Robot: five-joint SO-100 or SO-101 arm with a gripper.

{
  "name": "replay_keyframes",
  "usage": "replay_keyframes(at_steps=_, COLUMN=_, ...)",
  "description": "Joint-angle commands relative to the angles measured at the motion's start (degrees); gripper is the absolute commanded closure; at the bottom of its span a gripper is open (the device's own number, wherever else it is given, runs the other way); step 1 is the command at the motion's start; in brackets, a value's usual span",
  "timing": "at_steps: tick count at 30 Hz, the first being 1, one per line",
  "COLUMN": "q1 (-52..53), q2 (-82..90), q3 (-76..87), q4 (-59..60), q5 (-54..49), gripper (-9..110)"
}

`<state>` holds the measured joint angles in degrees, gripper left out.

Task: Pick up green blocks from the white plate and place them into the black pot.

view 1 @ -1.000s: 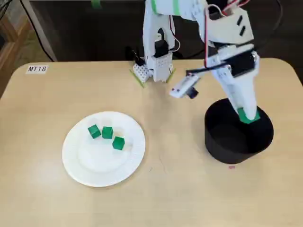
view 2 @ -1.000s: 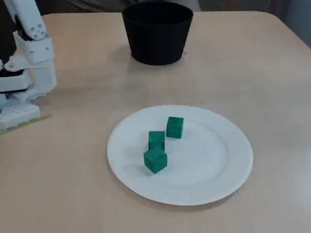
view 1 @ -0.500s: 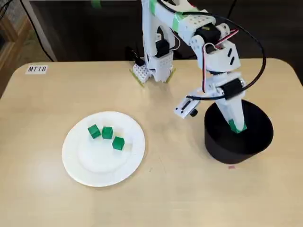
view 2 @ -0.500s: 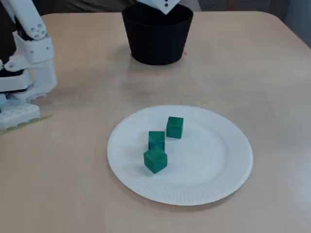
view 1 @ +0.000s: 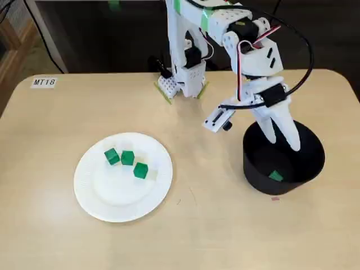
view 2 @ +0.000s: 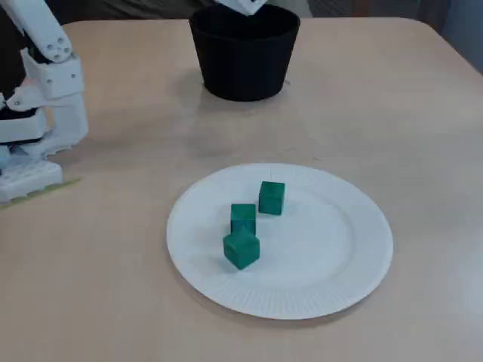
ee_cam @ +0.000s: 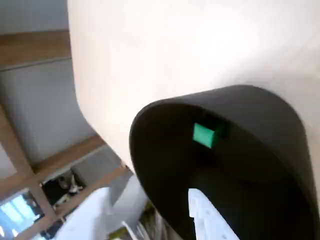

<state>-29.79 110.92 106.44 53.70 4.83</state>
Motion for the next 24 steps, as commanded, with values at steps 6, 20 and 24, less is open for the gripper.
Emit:
replay_keyframes(at_steps=6, q1=22.41, q2=-0.18, q3=-7.12, q4=18.37, q5=-10.90, gripper=104)
replay_keyframes(at_steps=20, q1=53.44, q2=-11.60, q3=-7.29, q4=21.01, q5=-22.50, gripper=104)
replay_keyframes(at_steps=24, q1=55.02, q2=-14.50, q3=-8.17, q4=19.60, q5=-22.94, gripper=104)
